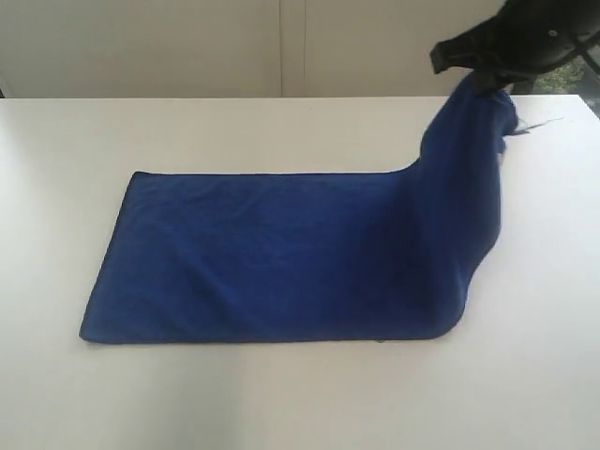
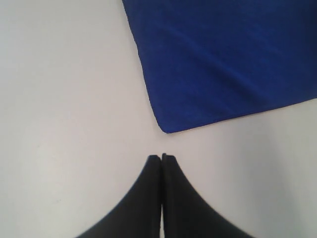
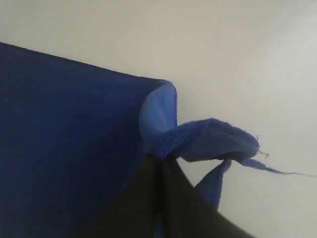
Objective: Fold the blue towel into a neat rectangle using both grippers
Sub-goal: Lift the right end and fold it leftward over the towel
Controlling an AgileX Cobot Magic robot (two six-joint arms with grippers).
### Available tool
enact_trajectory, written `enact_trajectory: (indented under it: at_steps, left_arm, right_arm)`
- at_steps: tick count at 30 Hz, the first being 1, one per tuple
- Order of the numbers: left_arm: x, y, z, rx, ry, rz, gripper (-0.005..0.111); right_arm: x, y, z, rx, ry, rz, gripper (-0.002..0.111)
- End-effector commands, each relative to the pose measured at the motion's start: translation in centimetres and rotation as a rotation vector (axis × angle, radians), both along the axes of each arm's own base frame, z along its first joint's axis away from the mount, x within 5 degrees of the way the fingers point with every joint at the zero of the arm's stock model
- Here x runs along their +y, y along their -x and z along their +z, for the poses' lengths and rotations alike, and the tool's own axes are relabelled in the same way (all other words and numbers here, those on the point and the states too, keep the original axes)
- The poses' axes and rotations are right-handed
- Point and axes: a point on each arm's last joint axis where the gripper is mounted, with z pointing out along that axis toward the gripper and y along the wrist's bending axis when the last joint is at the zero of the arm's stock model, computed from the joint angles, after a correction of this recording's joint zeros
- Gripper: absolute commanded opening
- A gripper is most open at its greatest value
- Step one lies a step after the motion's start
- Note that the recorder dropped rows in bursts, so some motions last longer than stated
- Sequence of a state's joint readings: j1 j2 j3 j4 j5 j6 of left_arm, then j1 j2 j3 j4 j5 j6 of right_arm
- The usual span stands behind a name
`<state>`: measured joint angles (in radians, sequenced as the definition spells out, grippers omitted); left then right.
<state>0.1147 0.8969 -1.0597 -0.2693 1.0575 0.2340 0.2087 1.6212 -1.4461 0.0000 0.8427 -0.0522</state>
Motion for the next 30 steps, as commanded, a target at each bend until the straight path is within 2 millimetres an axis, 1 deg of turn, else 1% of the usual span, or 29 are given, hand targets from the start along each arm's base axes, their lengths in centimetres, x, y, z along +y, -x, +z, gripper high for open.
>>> enact_trajectory:
  at_steps: [1,7,12,17,20,23,24,27,30]
  left_arm:
    - [-0.1,0.3,0.0,0.001,0.009,0.007,0.000]
    - [-0.1,0.3,0.0,0.001,0.009,0.007,0.000]
    - [-0.1,0.3,0.0,0.001,0.009,0.007,0.000]
    - [-0.1,0.3,0.0,0.001,0.009,0.007,0.000]
    - [-0.1,0.3,0.0,0.001,0.009,0.007,0.000]
    - [-0.1,0.3,0.0,0.001,0.009,0.007,0.000]
    - [-0.1,0.3,0.0,0.001,0.009,0.007,0.000]
    - [-0.1,0.3,0.0,0.001,0.009,0.007,0.000]
    - [-0.1,0.3,0.0,0.001,0.009,0.007,0.000]
  right_arm:
    - [3.8,0.5,1.5,-0.037,-0.027,0.092,0.000]
    - [9.2,0.4,1.7,-0.042,-0.042,0.213,0.000]
    - [14.2,0.3,1.1,-0.034,-0.056,0.304,0.000]
    - [20.3,0.8,-0.2,-0.034,-0.060,0.429,0.000]
    - [24.3,0.8,-2.8,-0.022,-0.060,0.490,0.000]
    - [27.8,0.4,-6.6,-0.001,-0.056,0.534,0.000]
    - [29.2,0.4,-8.3,0.005,-0.066,0.547,0.000]
    - [31.6,0.4,-11.7,0.029,-0.071,0.574,0.000]
    - [33.1,0.5,-14.1,0.057,-0.087,0.582,0.000]
